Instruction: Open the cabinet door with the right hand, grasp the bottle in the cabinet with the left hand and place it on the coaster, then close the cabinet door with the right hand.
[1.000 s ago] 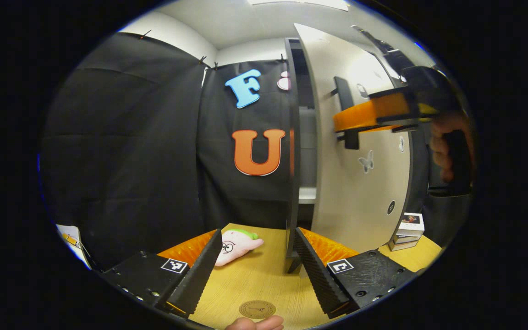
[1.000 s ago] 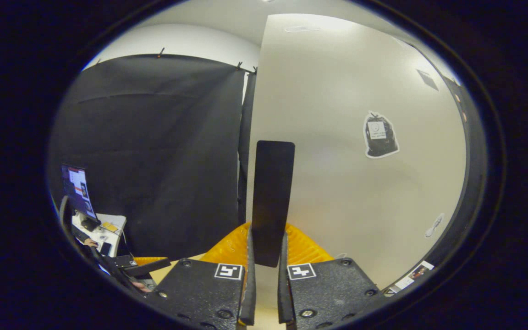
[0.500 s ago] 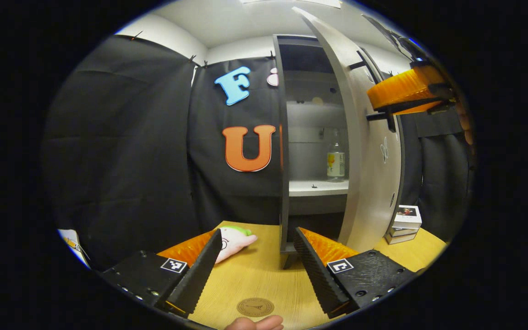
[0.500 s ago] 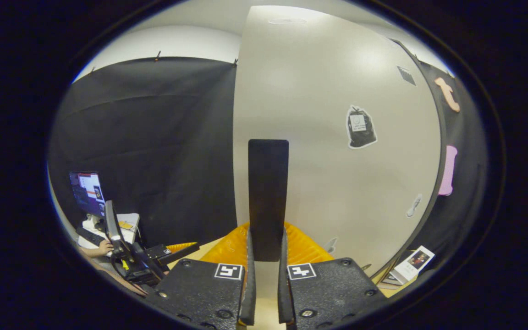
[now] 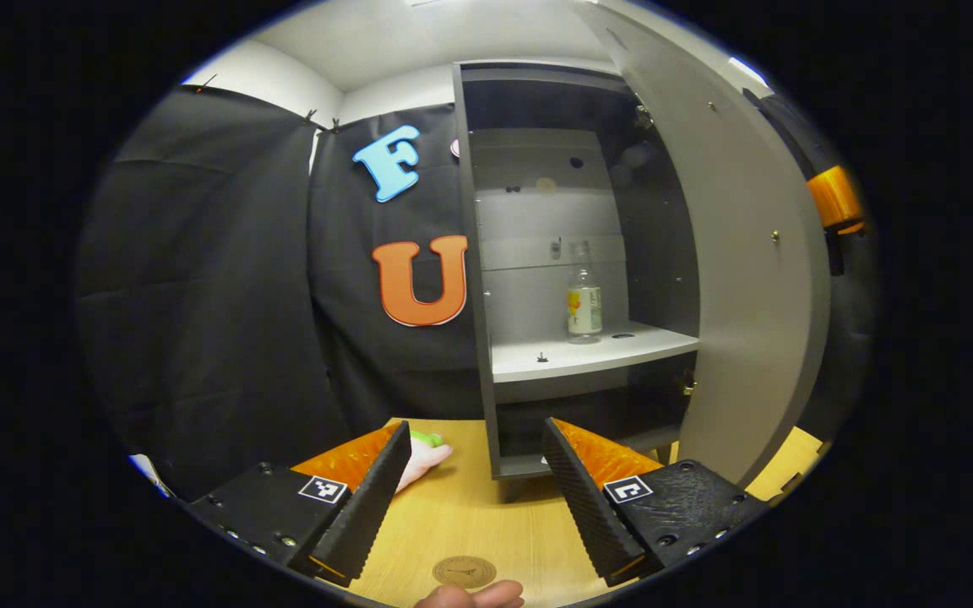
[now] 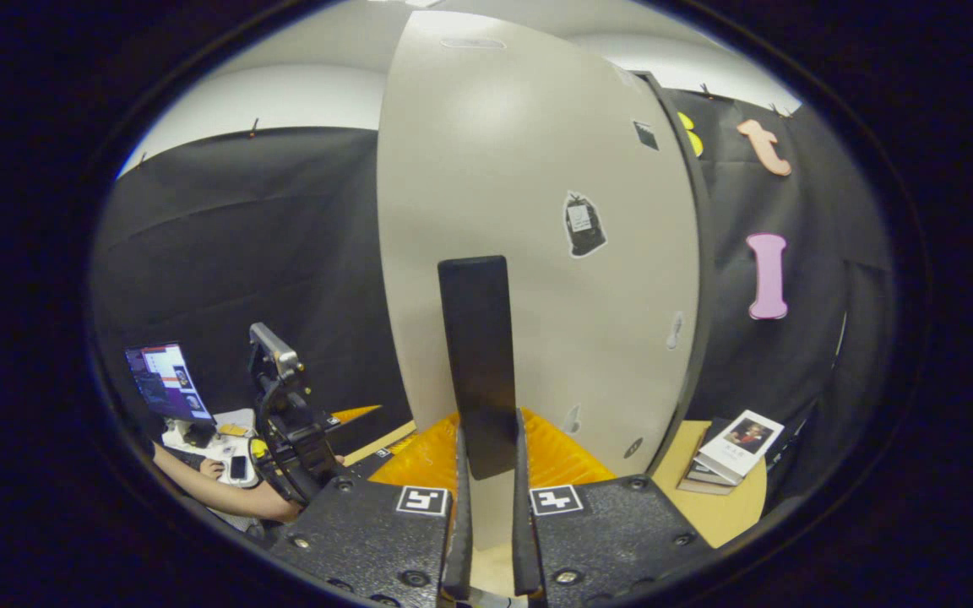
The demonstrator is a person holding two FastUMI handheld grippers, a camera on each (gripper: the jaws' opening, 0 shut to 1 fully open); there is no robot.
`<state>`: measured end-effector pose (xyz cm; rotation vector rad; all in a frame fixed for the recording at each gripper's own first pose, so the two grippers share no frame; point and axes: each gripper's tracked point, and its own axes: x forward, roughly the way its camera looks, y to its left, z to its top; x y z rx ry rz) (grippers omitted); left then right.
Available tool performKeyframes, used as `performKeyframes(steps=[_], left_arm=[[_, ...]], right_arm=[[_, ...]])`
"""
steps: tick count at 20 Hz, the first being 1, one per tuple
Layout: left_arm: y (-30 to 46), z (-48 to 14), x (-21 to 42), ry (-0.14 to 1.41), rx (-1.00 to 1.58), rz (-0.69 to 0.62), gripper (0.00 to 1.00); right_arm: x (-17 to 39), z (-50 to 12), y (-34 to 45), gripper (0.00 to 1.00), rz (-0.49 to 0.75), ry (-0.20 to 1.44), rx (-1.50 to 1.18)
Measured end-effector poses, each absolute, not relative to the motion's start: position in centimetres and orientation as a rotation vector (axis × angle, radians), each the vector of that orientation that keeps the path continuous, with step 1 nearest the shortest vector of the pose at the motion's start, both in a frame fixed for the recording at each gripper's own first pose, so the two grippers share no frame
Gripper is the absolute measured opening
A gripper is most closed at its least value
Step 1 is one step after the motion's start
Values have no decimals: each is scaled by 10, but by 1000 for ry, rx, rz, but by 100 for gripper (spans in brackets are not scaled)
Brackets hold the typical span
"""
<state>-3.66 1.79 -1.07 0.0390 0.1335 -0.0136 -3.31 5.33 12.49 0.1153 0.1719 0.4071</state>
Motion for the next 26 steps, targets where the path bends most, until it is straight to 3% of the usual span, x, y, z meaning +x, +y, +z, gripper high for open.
performKeyframes(steps=[8, 14, 19, 20, 23, 24, 26], left_arm=[[-52, 21, 5, 102, 60, -120, 95], [-99, 44, 73, 58, 58, -164, 96], [-119, 49, 143, 44, 80, -140, 96], [-124, 49, 156, 43, 78, -146, 96], [-127, 47, 193, 25, 108, -142, 96], [-126, 44, 205, 29, 118, -132, 96], [-125, 39, 228, 38, 134, -110, 96]], right_arm=[[-60, 99, 6, 20, 244, 197, 203], [-52, 98, -19, 17, 87, 153, 142], [-50, 103, -20, 22, 71, 139, 140], [-50, 106, -22, 31, 61, 130, 119], [-52, 102, -35, 37, 11, 136, 119], [-52, 100, -40, 53, -10, 136, 130], [-48, 100, -44, 75, -43, 130, 160]])
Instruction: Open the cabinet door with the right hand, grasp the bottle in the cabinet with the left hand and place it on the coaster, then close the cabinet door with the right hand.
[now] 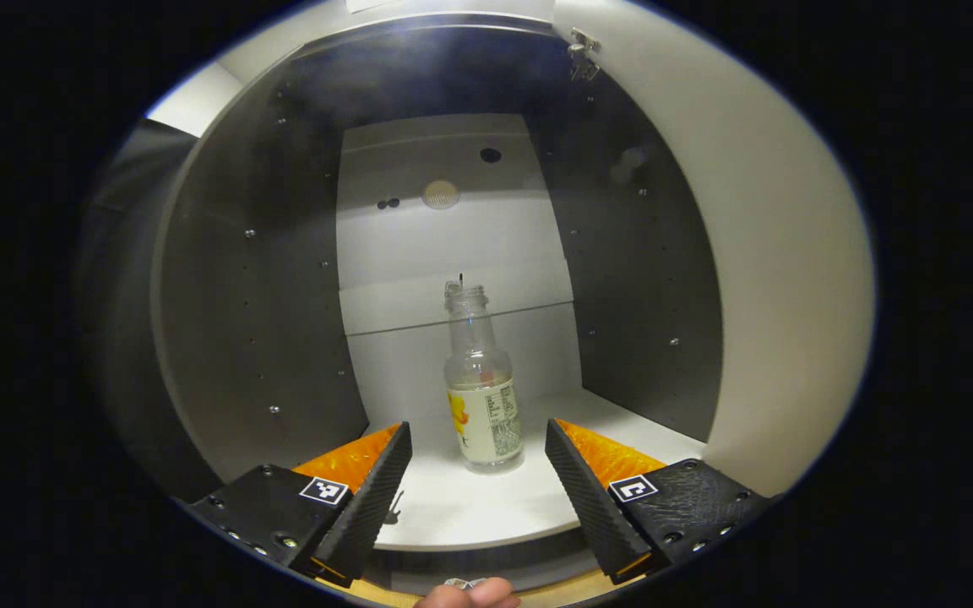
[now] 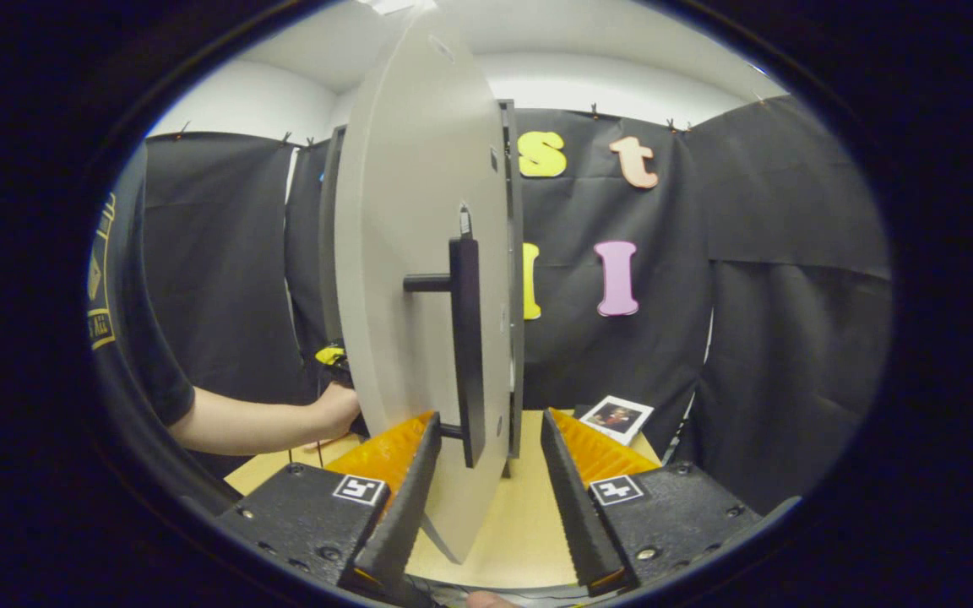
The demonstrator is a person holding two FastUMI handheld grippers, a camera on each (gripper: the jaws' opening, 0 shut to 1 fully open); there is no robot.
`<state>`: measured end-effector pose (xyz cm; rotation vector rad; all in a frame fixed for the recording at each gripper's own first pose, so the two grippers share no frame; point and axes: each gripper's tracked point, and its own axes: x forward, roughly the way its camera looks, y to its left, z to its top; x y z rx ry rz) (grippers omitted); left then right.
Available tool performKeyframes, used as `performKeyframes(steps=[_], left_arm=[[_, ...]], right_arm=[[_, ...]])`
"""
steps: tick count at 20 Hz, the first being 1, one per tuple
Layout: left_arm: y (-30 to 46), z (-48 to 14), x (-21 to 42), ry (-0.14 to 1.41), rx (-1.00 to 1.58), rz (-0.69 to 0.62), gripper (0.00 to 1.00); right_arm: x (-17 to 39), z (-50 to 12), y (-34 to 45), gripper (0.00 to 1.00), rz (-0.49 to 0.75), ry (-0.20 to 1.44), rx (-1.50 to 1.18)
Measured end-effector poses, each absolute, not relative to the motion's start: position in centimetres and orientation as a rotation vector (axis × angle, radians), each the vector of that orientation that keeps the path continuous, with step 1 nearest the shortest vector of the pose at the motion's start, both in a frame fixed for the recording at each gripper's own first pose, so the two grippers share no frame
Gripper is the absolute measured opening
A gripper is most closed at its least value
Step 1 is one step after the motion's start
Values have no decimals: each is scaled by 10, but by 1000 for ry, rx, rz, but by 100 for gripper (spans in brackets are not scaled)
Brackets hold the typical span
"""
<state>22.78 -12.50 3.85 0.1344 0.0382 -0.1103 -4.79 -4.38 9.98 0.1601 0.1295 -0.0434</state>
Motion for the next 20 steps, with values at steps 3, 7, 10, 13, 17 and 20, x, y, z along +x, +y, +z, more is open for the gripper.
performKeyframes(steps=[3, 7, 10, 13, 17, 20], left_arm=[[-130, 44, 255, 22, 133, -109, 96], [-131, 58, 277, -8, 146, -81, 96], [-139, 73, 293, -50, 136, -88, 96], [-145, 75, 309, -47, 103, -77, 96], [-148, 66, 319, -18, 59, -62, 92], [-155, 66, 318, -22, 49, -78, 76]], right_arm=[[-49, 97, -52, 81, -92, 126, 192], [-55, 90, -75, 81, -176, 135, 240], [-60, 88, -91, 81, -244, 133, 275], [-68, 89, -104, 81, -326, 127, 282], [-72, 87, -113, 81, -377, 125, 310], [-70, 91, -113, 81, -371, 126, 295]])
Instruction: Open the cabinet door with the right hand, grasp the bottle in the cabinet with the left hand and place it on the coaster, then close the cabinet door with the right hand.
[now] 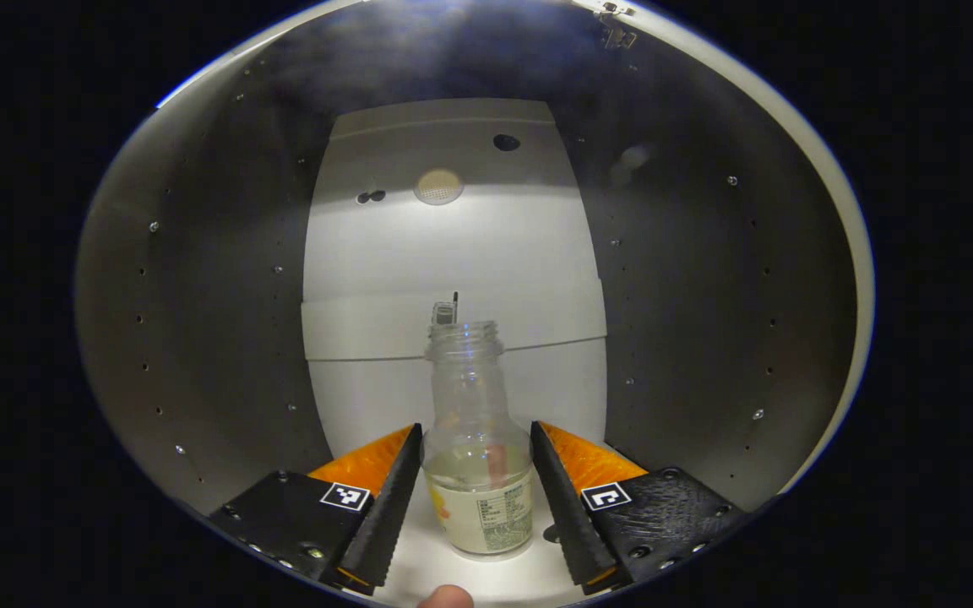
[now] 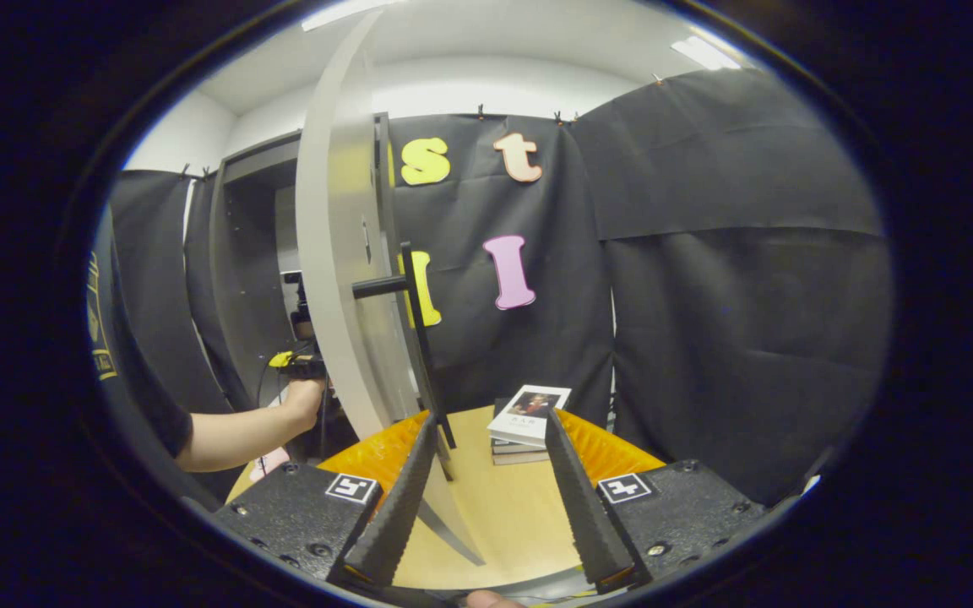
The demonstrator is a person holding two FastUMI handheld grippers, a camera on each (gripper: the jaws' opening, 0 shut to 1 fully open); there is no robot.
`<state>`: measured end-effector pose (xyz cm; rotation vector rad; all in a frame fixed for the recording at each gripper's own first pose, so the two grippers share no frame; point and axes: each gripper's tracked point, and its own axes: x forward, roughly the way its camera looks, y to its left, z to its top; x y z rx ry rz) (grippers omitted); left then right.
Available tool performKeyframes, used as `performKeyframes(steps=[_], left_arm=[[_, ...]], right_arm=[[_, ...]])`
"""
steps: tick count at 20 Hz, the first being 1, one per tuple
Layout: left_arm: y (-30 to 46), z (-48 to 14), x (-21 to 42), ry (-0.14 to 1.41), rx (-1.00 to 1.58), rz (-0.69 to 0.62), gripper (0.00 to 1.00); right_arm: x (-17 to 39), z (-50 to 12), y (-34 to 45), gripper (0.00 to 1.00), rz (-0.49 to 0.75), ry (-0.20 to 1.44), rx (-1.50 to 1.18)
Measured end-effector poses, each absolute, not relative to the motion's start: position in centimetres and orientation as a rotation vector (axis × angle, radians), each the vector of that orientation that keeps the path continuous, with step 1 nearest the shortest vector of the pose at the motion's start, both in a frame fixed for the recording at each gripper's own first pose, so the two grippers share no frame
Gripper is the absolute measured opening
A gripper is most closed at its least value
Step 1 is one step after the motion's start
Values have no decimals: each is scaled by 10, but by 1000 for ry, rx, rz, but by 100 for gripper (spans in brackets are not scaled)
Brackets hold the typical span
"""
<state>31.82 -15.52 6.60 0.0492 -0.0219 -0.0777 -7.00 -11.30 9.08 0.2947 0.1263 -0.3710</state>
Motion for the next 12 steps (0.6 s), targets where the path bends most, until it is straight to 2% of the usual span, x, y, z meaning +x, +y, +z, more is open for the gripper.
performKeyframes(steps=[4, 11, 12], left_arm=[[-160, 68, 312, -9, 33, -104, 74], [-160, 89, 272, -89, 24, -159, 74], [-162, 92, 265, -97, 25, -163, 84]], right_arm=[[-72, 95, -112, 81, -380, 124, 262], [-80, 94, -101, 82, -291, 105, 299], [-80, 95, -101, 82, -278, 95, 302]])
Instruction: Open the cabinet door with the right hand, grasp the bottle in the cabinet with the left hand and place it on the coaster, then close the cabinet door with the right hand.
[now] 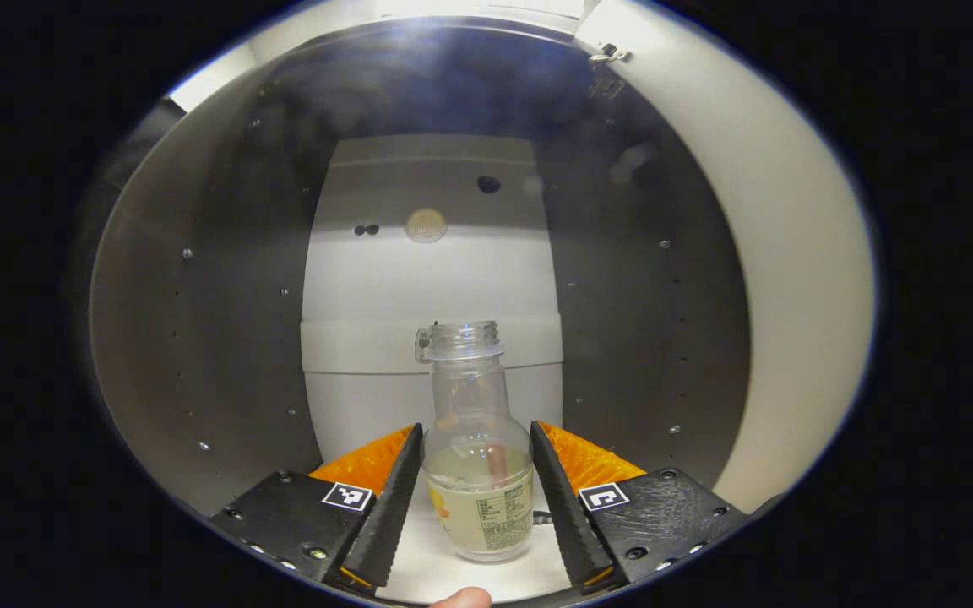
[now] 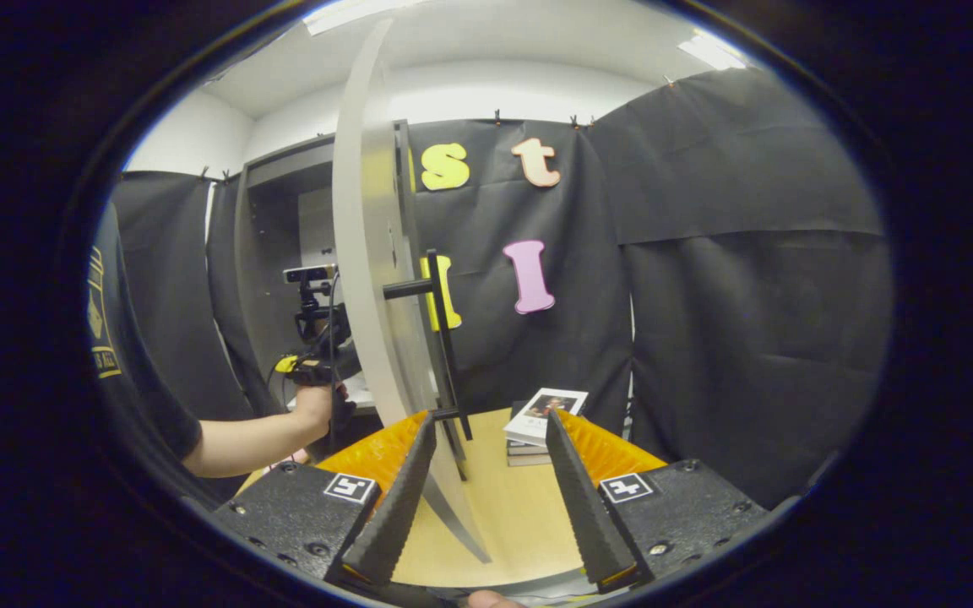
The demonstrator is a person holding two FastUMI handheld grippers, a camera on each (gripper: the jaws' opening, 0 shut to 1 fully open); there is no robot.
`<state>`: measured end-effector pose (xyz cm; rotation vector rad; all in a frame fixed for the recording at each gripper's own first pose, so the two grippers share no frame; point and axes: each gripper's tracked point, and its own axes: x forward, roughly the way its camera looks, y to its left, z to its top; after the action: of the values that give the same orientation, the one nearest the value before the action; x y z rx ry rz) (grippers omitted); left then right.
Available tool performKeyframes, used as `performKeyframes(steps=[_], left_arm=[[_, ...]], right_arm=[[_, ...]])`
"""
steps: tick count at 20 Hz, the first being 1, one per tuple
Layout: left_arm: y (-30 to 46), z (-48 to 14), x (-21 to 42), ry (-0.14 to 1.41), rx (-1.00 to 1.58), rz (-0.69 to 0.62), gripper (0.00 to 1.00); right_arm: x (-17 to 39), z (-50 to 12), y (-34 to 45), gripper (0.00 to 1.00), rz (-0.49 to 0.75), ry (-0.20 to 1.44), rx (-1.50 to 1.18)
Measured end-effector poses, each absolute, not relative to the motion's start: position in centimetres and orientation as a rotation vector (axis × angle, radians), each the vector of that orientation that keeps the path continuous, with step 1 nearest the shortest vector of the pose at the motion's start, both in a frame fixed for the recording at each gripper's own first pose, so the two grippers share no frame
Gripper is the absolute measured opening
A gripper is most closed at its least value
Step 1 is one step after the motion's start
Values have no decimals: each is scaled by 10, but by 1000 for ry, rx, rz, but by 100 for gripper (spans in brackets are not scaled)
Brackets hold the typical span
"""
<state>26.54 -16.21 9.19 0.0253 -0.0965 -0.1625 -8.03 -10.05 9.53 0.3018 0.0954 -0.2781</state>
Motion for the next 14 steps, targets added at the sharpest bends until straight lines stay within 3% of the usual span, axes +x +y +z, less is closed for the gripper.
performKeyframes(steps=[1, 5, 6, 8, 14], left_arm=[[-165, 95, 262, -105, 15, -166, 74], [-158, 106, 252, -120, 6, -200, 73], [-156, 108, 251, -124, 9, -199, 73], [-152, 109, 241, -120, 4, -178, 73], [-123, 102, 223, -64, -95, -77, 73]], right_arm=[[-80, 99, -101, 82, -267, 83, 303], [-79, 98, -105, 83, -226, 69, 316], [-79, 97, -106, 88, -215, 81, 306], [-78, 97, -108, 94, -194, 86, 272], [-77, 92, -115, 98, -200, 95, 133]])
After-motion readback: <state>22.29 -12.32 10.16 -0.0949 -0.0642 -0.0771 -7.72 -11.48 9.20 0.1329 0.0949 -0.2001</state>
